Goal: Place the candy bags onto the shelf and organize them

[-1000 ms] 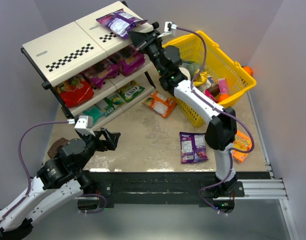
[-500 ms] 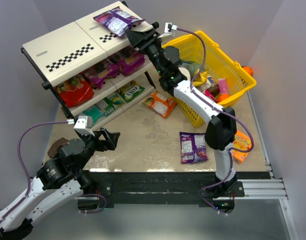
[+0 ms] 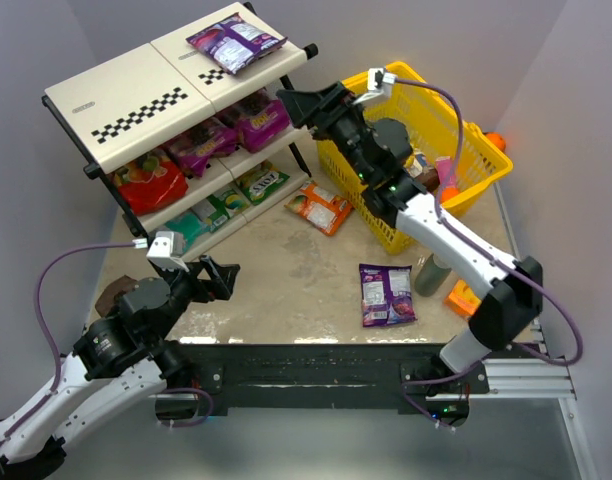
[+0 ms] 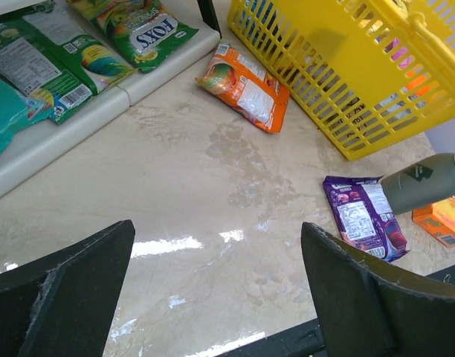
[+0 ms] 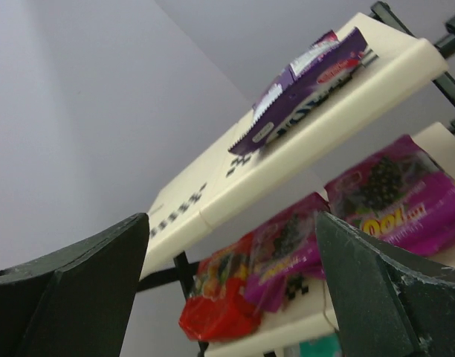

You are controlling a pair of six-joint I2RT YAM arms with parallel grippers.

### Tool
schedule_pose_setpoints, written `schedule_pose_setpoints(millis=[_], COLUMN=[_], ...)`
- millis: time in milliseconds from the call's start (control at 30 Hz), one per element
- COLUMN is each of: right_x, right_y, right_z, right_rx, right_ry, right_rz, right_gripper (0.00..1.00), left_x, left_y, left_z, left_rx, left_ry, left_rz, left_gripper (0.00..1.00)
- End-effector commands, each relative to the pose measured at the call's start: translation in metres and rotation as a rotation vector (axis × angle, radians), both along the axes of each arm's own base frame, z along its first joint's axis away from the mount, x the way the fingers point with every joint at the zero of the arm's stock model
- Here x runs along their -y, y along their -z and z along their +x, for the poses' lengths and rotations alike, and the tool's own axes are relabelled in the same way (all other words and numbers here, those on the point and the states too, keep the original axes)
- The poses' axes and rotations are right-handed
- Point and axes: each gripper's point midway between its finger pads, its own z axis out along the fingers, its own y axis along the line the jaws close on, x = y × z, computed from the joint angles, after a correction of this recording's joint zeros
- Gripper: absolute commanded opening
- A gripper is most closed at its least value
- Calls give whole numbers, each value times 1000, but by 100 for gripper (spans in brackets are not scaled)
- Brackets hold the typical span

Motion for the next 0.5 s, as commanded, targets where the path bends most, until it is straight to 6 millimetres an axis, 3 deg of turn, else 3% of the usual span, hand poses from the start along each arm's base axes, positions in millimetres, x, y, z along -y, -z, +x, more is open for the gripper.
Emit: schedule_pose_setpoints(millis=[0,33,100,167,200,233,300,467], right_x=[45,54,81,111,121,140,155,194], right_y=[13,33,55,90,120,130,171,237], right_z=[-34,-36,-53,-59,-63,-74,-84,-112], right_rx=[-37,-86,-132,-230,-285,-322,-397,-599], right_ry=[91,121,183,290,318,364,396,492], right_rz=[-121,-176,-219,-283,-332,-347,-413,-517], right_gripper=[95,93,93,93,93,93,92,91], left_x=[-1,-1,-1,-1,-1,0,1,10], left_y=[-6,-6,-7,-6,-6,-6,-5,1], left_z=[3,3,3,3,3,3,3,5], left_rx=[15,14,17,14,14,13,12,-18], left_ry=[-21,-21,-25,-25,-25,-22,-15,9], left_rz=[-26,-28,-31,-28,-28,-29,-32,-5], left_gripper=[99,100,100,100,100,100,99,100])
